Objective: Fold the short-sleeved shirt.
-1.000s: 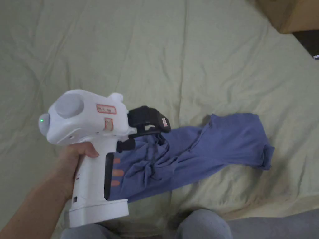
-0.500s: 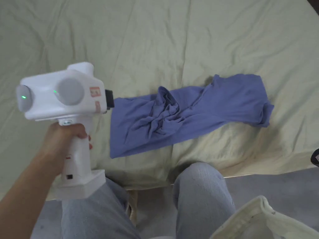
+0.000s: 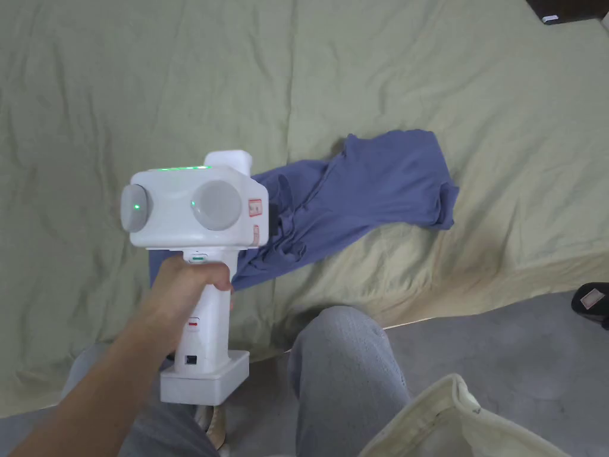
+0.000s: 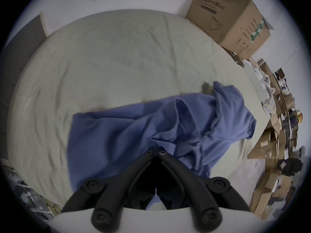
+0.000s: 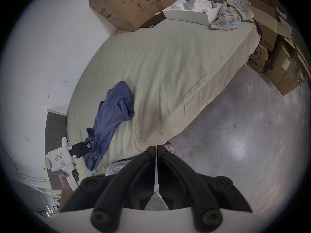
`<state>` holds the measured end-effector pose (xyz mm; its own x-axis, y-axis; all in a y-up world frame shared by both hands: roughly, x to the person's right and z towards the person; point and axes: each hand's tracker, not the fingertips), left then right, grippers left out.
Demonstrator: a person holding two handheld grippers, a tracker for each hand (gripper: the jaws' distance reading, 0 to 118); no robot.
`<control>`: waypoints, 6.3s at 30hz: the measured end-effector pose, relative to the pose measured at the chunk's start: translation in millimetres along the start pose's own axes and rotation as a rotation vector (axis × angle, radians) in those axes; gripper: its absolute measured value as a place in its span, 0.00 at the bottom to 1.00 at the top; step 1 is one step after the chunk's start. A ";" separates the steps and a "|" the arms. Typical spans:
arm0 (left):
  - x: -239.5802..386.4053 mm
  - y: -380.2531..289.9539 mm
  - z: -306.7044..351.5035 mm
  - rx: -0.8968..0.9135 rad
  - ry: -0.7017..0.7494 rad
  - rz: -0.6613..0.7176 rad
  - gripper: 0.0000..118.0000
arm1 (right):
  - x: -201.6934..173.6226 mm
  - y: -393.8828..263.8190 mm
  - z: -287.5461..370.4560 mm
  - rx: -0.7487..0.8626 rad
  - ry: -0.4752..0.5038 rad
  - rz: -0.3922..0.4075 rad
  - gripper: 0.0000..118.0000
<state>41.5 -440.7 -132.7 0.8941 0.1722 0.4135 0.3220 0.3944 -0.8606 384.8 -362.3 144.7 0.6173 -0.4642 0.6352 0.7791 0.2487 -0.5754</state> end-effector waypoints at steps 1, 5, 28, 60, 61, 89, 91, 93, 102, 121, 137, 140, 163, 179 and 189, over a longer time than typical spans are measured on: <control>6.7 -0.5 -2.2 -0.004 -0.003 -0.019 0.00 | 1.8 0.4 -0.5 -0.001 0.000 -0.003 0.01; 33.2 2.5 -1.6 -0.035 -0.115 -0.002 0.00 | 6.4 0.4 0.1 -0.003 0.002 -0.016 0.01; -227.9 -29.6 65.7 0.050 -0.506 0.657 1.00 | -75.0 22.3 -27.9 -0.027 0.011 0.140 0.01; -219.4 -17.2 4.6 -0.222 -0.533 0.751 0.08 | -122.9 27.6 -41.5 -0.024 -0.017 0.195 0.01; -228.5 -18.3 9.5 -0.213 -0.533 0.751 0.08 | -124.7 27.1 -40.9 -0.019 -0.021 0.195 0.01; -213.2 75.3 125.8 -0.167 -0.096 0.404 0.08 | -155.6 14.4 -84.1 -0.098 0.107 0.248 0.01; -181.9 89.1 96.0 -0.214 -0.105 0.356 0.08 | -144.4 14.7 -78.8 -0.090 0.105 0.229 0.01; -164.0 100.4 61.8 -0.271 -0.088 0.317 0.08 | -131.7 15.8 -72.8 -0.074 0.092 0.198 0.01; -145.3 93.2 18.8 -0.285 -0.237 0.398 0.97 | -93.1 28.1 -58.9 -0.046 0.030 0.141 0.01; -196.8 22.6 99.6 0.160 0.209 0.397 0.00 | -129.1 8.5 -54.8 -0.047 0.129 0.233 0.01; -70.3 21.6 34.4 0.083 0.089 0.166 0.00 | -121.6 21.0 -47.0 -0.013 0.110 0.240 0.01; -46.6 18.0 19.0 0.052 0.095 0.125 0.00 | -122.0 20.3 -46.9 -0.017 0.114 0.240 0.01; -247.1 -64.7 156.8 0.300 -0.138 0.596 0.00 | -388.5 -31.3 -196.8 -0.412 0.513 0.737 0.01; -293.7 -40.8 83.8 0.199 -0.510 0.669 0.08 | -331.8 -29.9 -297.8 -0.516 0.338 0.648 0.01; -300.2 -7.2 6.2 0.030 -0.676 0.661 1.00 | -331.1 -32.5 -299.4 -0.515 0.343 0.632 0.01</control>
<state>-231.2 -489.7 -248.8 0.5197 0.8521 -0.0625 -0.2015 0.0512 -0.9782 122.5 -471.2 -201.2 0.7844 -0.6198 -0.0221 0.1063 0.1694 -0.9798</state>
